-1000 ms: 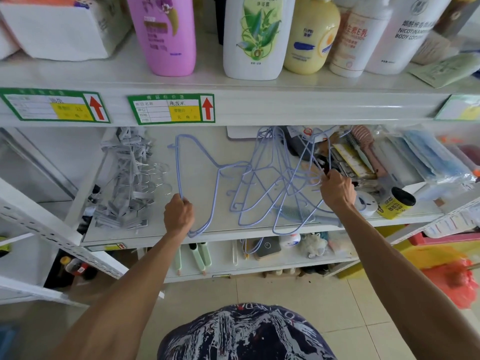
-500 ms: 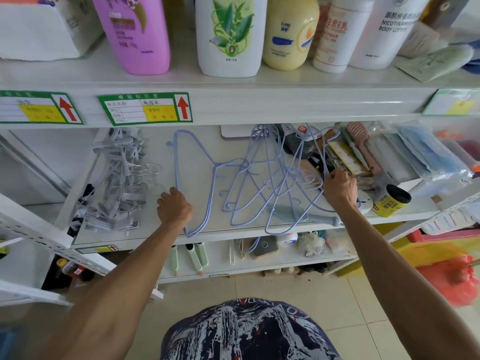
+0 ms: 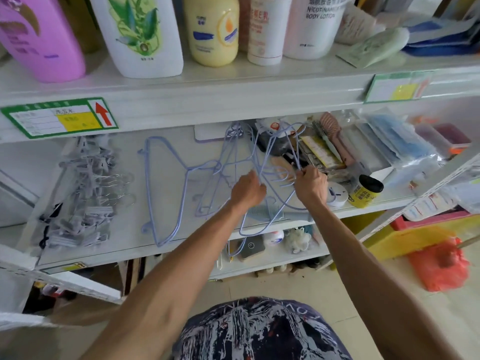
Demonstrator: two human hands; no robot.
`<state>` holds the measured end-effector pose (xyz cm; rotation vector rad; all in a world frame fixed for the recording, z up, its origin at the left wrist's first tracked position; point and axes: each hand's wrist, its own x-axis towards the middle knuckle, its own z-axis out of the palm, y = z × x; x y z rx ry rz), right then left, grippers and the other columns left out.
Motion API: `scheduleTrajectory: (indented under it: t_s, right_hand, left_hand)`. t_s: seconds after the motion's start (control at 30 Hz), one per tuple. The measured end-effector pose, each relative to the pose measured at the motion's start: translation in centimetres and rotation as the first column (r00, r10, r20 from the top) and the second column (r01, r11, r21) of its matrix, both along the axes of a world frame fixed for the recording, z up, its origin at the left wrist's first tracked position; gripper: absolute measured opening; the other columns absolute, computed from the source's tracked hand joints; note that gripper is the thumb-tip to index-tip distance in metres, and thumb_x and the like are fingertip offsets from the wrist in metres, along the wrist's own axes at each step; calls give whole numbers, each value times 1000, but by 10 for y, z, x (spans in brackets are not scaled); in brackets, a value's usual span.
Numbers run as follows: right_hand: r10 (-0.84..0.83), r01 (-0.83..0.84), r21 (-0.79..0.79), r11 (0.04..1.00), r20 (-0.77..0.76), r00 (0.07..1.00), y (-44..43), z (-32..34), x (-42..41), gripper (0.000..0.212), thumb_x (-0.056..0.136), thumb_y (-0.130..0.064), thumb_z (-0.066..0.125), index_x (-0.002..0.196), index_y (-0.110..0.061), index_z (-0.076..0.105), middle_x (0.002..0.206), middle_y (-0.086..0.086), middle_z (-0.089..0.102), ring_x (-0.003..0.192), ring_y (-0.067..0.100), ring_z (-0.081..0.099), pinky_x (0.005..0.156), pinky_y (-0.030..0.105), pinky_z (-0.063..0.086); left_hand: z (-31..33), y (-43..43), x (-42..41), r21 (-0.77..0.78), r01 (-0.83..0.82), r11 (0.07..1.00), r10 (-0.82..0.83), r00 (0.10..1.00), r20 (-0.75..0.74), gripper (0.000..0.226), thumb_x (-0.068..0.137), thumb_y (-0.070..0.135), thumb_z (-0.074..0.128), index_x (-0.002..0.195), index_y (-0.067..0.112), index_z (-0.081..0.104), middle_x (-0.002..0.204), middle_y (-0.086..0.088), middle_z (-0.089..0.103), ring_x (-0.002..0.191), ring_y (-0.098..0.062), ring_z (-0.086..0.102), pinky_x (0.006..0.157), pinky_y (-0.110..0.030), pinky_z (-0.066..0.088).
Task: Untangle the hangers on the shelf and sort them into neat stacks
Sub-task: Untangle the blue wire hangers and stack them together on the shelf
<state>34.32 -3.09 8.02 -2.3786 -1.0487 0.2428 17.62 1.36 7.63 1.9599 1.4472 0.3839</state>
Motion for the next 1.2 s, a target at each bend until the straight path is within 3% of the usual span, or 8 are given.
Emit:
scheduleTrajectory:
  t_s: [0.17,0.23,0.37,0.57,0.7,0.83,0.97,1.2]
  right_hand:
    - [-47,48,60,997,-25,999,-4,17,15,29,94,-26,47,85,-4,62,85,17,64,79,36,59,63,35,38]
    - [-52,53,88,995,-15,999,-8,24,22,25,95,-23,45,83,-5,58,82,16,59,80,35,55,65,36,37]
    - [-38,34,157,987,22,999,-5,29,33,30,97,-29,48,87,-5,64,85,17,67,81,36,60,69,40,46]
    - [27,-21,219,975,-23,999,1,37,31,28,97,-27,51,88,-4,66,85,15,69,79,35,63,71,46,53]
    - [33,-19,236,972,-54,998,3,36,24,30,98,-29,52,90,-4,67,85,14,67,80,33,60,67,38,47]
    - [20,3,265,964,-84,996,-1,37,19,27,100,-26,50,92,-6,66,78,4,58,73,25,52,65,31,36]
    - [-7,36,297,954,-96,995,-2,41,16,28,101,-27,49,93,-4,63,79,6,59,72,26,51,64,33,35]
    - [-19,57,305,951,-125,992,-2,42,-2,26,102,-27,47,95,-5,59,85,9,58,79,27,47,69,35,35]
  left_hand:
    - [-10,10,25,-68,-78,995,83,993,79,27,100,6,38,121,-3,53,122,-20,58,115,-36,55,83,-38,43]
    - [-6,8,30,4,-163,987,159,967,197,22,102,9,34,111,-1,51,102,-19,59,95,-35,58,68,-31,35]
    - [6,-2,41,116,-246,962,202,933,298,22,106,12,31,95,2,47,70,0,43,57,-8,38,55,-26,20]
    - [11,3,36,111,-359,927,282,860,424,25,104,11,33,81,7,41,64,-1,44,54,-11,40,54,-29,18]
    - [5,14,23,65,-470,880,371,767,524,21,94,4,38,75,3,46,67,-7,47,62,-20,42,59,-33,28]
    - [19,31,9,-228,-561,796,530,463,711,31,89,21,45,59,20,39,54,-2,38,51,-21,37,47,-42,38]
    - [35,36,-2,-524,-436,732,629,135,766,41,97,19,50,63,21,29,52,3,22,38,-12,19,40,-16,19]
    - [17,28,-61,-698,-150,700,688,-123,715,41,105,25,39,64,21,33,42,9,25,31,-6,20,33,-13,13]
